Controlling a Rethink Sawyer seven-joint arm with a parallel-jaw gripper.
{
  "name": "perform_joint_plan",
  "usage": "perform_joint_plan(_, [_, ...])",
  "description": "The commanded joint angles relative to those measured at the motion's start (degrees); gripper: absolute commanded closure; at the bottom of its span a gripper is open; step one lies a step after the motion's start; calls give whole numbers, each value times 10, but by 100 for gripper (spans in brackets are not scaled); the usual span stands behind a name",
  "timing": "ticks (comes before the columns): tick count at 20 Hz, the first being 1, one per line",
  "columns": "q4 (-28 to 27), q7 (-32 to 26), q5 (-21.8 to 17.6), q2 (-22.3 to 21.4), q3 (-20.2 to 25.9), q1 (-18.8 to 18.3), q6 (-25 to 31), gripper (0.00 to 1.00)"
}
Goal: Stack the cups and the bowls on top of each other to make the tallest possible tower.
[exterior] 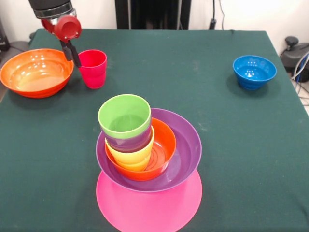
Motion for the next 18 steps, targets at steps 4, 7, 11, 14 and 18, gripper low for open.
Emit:
perform_joint_plan(4, [69, -20, -45, -6, -26, 18, -13, 0])
perform_joint_plan(7, [80, -17, -44, -13, -30, 20, -17, 0])
perform_joint_plan(11, [83, -15, -45, -6, -34, 20, -27, 0])
perform_joint_plan(14, [83, -11, -49, 9, -38, 22, -42, 0])
perform_joint_plan(18, [79, -10, -51, 18, -41, 25, -49, 0])
